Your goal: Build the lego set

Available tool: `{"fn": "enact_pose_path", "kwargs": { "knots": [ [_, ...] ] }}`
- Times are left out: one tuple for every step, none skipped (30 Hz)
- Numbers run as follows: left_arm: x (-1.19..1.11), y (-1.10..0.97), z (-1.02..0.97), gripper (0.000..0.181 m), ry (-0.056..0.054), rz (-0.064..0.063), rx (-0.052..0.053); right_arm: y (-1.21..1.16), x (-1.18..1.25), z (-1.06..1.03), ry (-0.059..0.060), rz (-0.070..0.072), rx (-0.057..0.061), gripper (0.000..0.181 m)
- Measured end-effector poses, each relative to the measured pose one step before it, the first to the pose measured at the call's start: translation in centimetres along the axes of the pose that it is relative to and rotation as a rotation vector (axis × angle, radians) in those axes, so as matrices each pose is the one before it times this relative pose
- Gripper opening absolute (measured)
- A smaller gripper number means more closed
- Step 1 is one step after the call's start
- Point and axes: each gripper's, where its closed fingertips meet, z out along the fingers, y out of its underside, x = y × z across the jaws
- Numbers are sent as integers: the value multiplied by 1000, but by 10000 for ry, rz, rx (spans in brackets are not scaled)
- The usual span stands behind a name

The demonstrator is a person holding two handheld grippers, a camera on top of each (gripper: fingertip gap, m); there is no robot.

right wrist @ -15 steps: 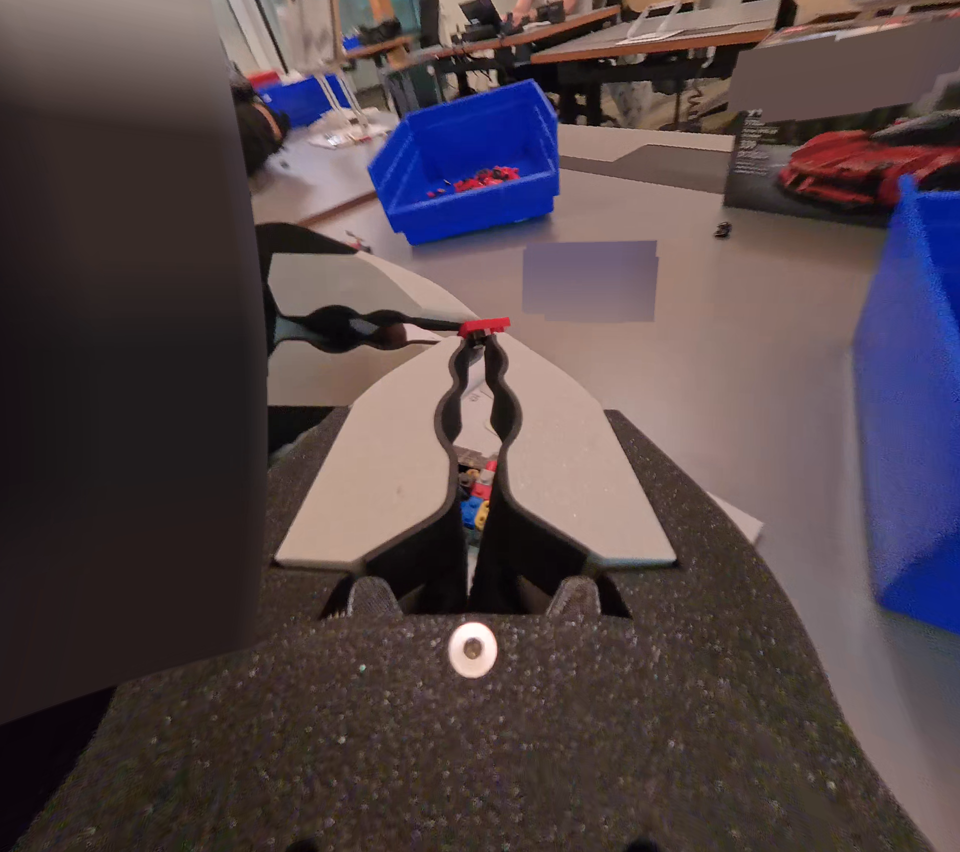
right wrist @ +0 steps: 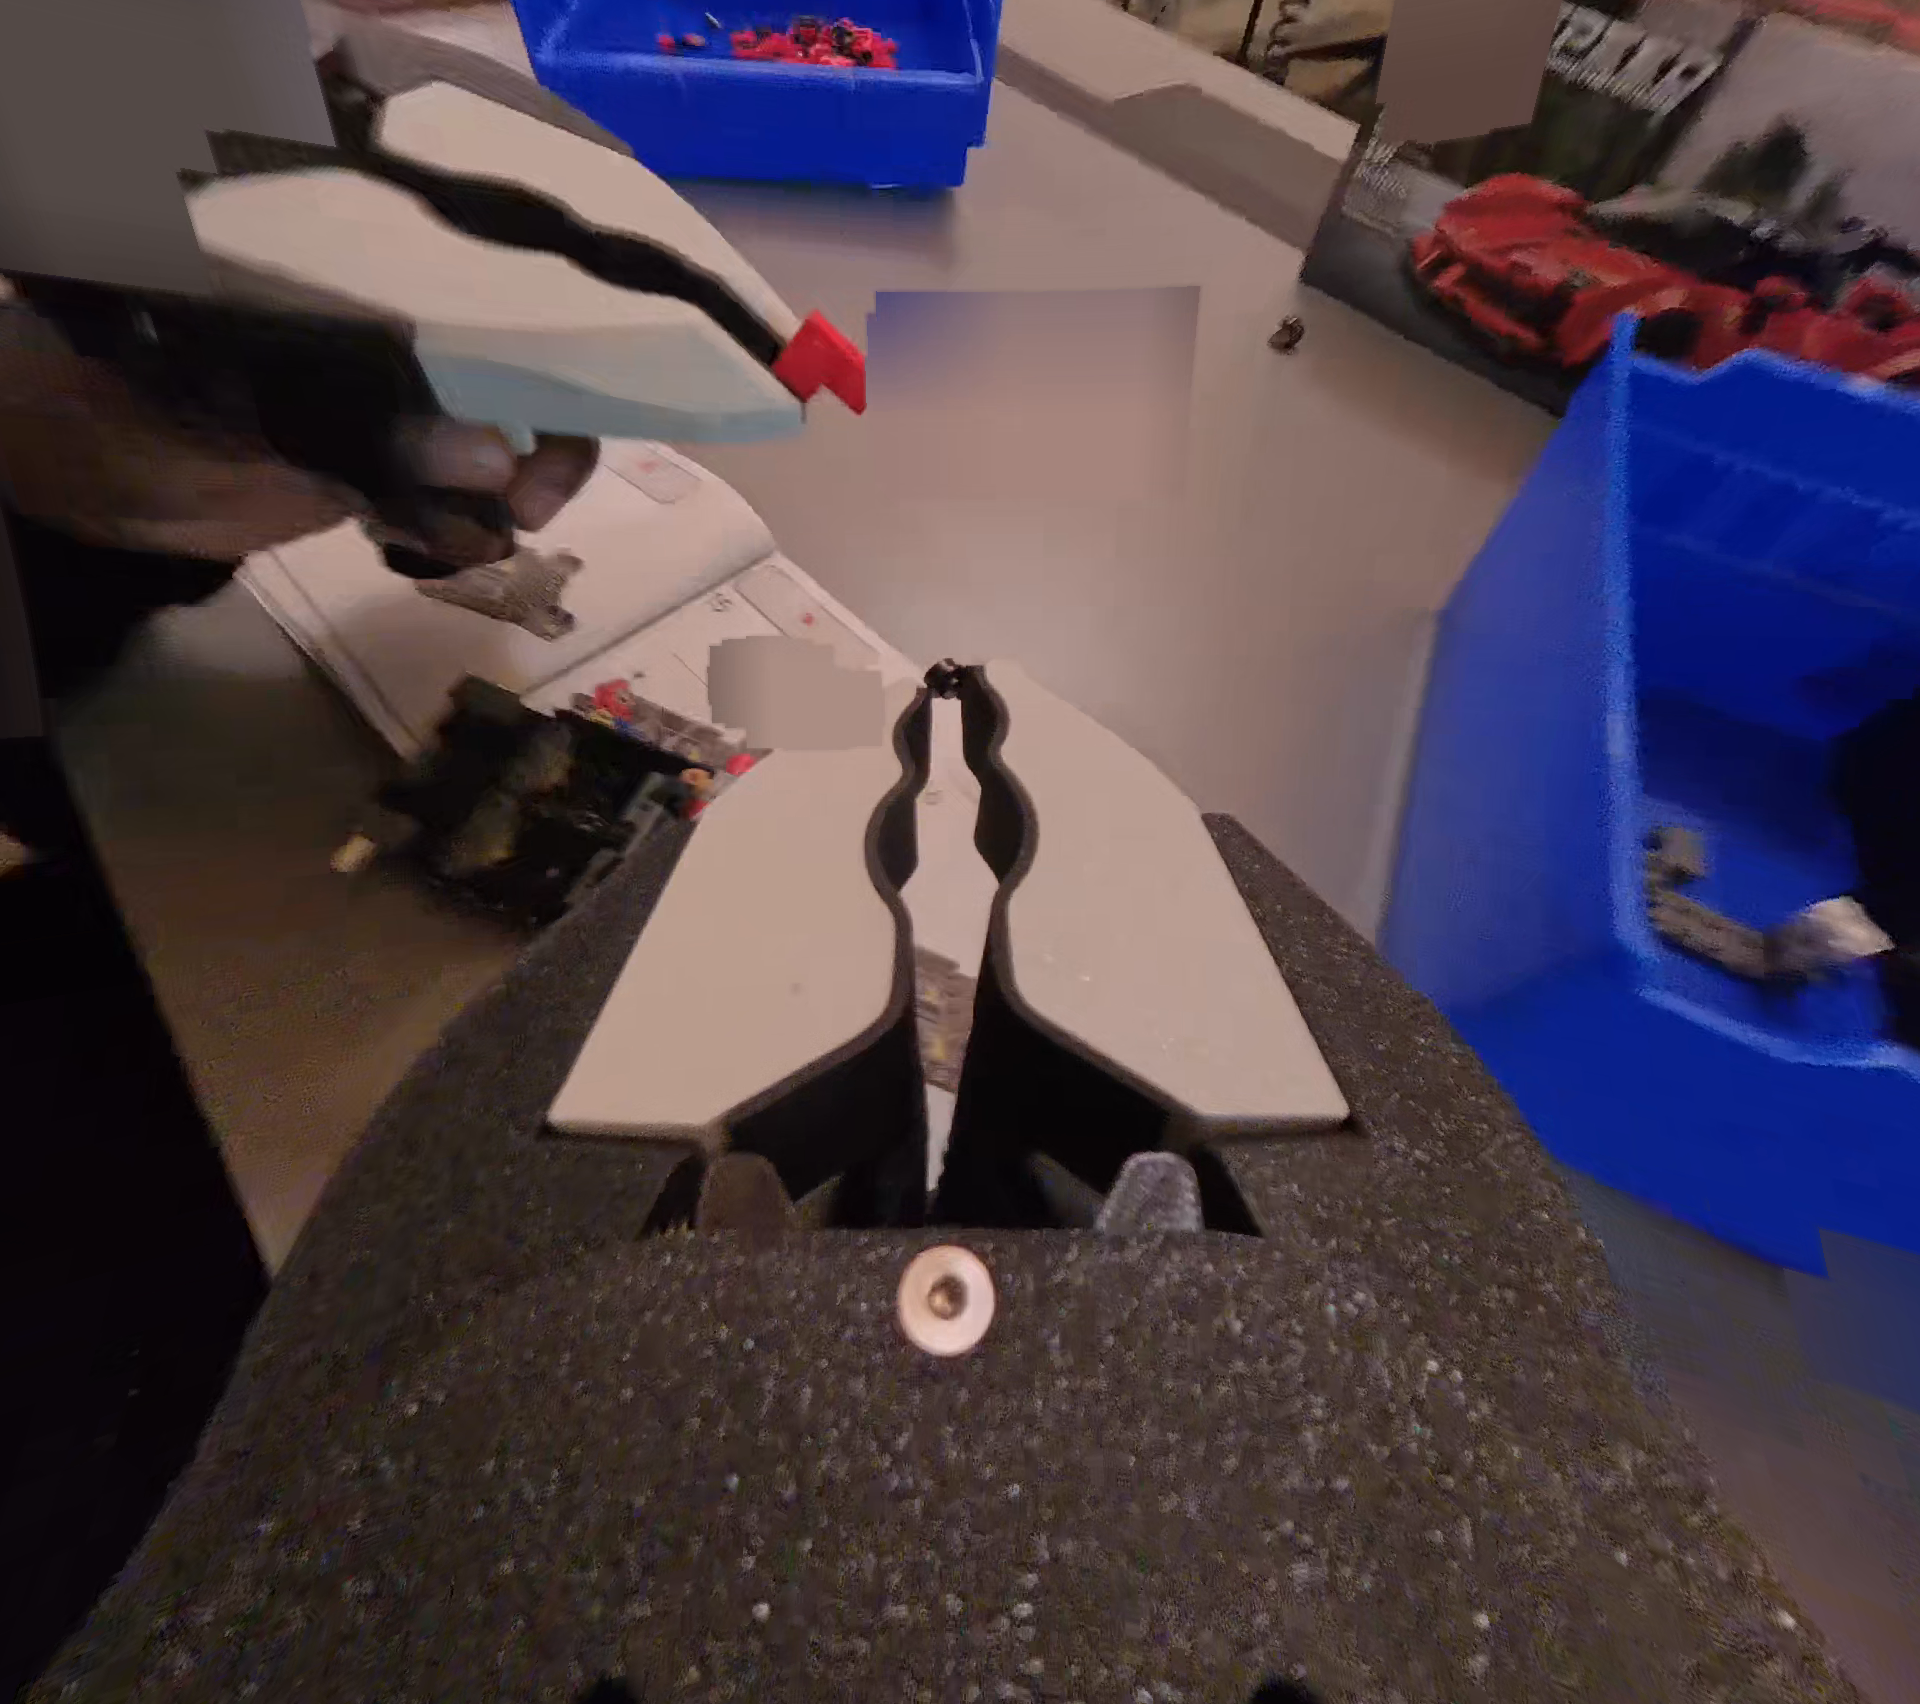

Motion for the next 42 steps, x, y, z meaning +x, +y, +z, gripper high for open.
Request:
{"fn": "enact_pose_path", "kwargs": {
  "knots": [
    [57,7,-38,4,514,-1167,82,-534,-77,-274,-98,-393,124,6],
    [-64,-41,-59,4,332,-880,124,-837,-296,-274,-137,-325,188,6],
    [-73,-87,-79,4,233,-691,149,-926,-184,-237,27,-297,184,6],
    [28,-96,-67,4,243,-583,123,-664,-156,-93,96,-407,16,6],
    [77,-71,-47,4,191,-399,96,-135,138,-49,301,-544,-308,6],
    [8,-68,-55,4,102,-303,81,436,346,16,352,-704,-620,6],
    [-96,25,-56,4,27,-227,-3,929,209,105,158,-780,-794,6],
    [-228,106,-54,4,-71,-45,-70,1454,-561,356,-471,-692,-985,6],
    [-262,128,-46,4,-107,57,-89,2040,-1140,581,-961,-451,-1237,6],
    [-192,141,-5,4,-58,15,-89,2145,-698,776,-654,-223,-1256,6],
    [-49,99,4,4,10,-13,-61,1790,-344,857,-377,-288,-1042,7],
    [28,81,10,4,26,-6,-49,1089,-427,789,-367,-344,-680,7],
    [34,34,8,4,15,18,-16,528,-356,627,-305,-180,-412,7],
    [65,12,4,4,29,48,-3,134,-401,422,-360,-68,-220,7],
    [-3,52,2,4,-8,23,-48,-136,-111,154,-211,54,-19,7],
    [-28,38,-5,4,-7,-3,-37,-263,-35,-50,-222,129,119,10],
    [-37,-37,-21,4,-3,9,10,-122,-144,1,-317,240,58,14],
    [-13,-21,-35,4,21,25,-9,-57,7,-11,-207,269,59,17],
    [-13,46,-22,4,38,19,-46,-48,48,-23,-126,215,109,22],
    [19,71,-17,4,69,-11,-51,-17,-174,-32,-218,136,115,25],
    [27,59,-2,4,79,-50,-28,-100,-236,-34,-222,105,166,31],
    [47,38,-13,4,99,-71,-3,-164,-306,1,-253,128,215,38],
    [7,42,-12,4,79,-102,-4,-79,-336,27,-269,154,163,41],
    [8,44,8,4,65,-69,-16,30,-18,119,-97,163,85,43],
    [45,96,25,4,67,-14,-60,37,342,37,113,122,57,48],
    [59,121,61,4,60,5,-83,-12,534,-95,239,66,69,50],
    [90,85,55,4,53,14,-54,33,347,-53,135,-55,24,52],
    [122,99,72,4,61,15,-64,40,41,51,-68,-64,28,58],
    [136,58,67,4,58,22,-32,31,-105,127,-194,95,64,58],
    [111,73,63,4,50,34,-38,50,-121,101,-229,290,61,58],
    [82,122,53,4,34,32,-71,268,180,-23,-113,217,-109,63],
    [35,83,45,4,15,27,-52,273,237,-214,7,7,-93,73],
    [1,44,17,4,10,4,-21,-312,193,-356,87,-24,350,74],
    [-36,16,22,4,15,-36,-2,-784,-26,-328,-78,135,719,74],
    [-9,39,30,4,44,-55,-13,-471,-275,47,-274,277,501,73],
    [3,60,49,4,51,-47,-26,742,-107,539,-73,176,-366,74],
    [33,108,55,4,56,-28,-40,1139,33,509,126,-46,-723,81],
    [55,112,51,4,54,-11,-46,-739,21,-323,27,86,488,79],
    [48,91,35,4,20,11,-33,-239,174,-482,210,-313,128,81],
    [19,75,34,4,-4,32,-31,-832,285,-715,281,-215,561,81],
    [-3,39,13,4,-11,41,-23,-1346,10,-748,-1,51,947,77],
    [5,-2,21,4,-1,29,-6,-1090,-242,-434,-220,168,834,75]
  ]
}}
